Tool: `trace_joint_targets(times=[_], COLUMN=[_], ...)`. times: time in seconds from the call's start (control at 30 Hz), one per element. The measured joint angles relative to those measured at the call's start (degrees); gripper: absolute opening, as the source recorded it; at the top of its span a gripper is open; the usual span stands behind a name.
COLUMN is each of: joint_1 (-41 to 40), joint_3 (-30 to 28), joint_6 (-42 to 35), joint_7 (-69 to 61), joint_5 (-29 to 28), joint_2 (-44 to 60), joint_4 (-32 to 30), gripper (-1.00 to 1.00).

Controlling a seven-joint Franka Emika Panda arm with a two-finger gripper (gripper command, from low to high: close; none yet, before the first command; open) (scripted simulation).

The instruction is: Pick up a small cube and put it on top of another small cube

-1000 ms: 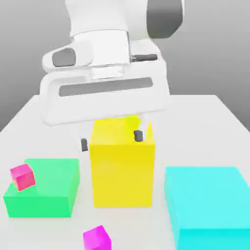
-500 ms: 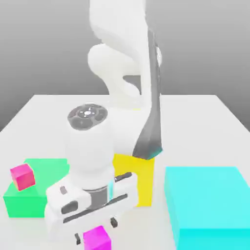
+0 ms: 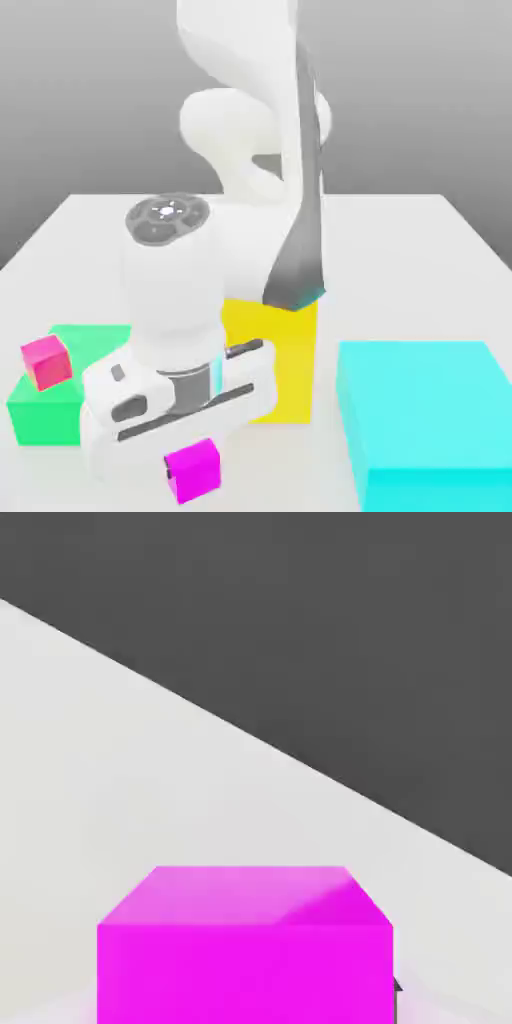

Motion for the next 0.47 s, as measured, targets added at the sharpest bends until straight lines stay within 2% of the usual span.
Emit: trace_joint_targets(times=[0.23,0.33,0.37,0.47], joint_1=[-9.1,-11.8,-12.3,-12.3], joint_3=[-8.2,-6.8,-6.2,-6.2], joint_6=[-9.8,-6.7,-5.5,-5.5], joint_7=[8.8,7.9,7.4,7.4], joint_5=[5.2,8.5,9.4,9.4], joint_2=[5.3,10.7,12.1,12.1], joint_4=[13.7,15.7,15.9,15.9], gripper=[-1.00,-1.00,1.00,1.00])
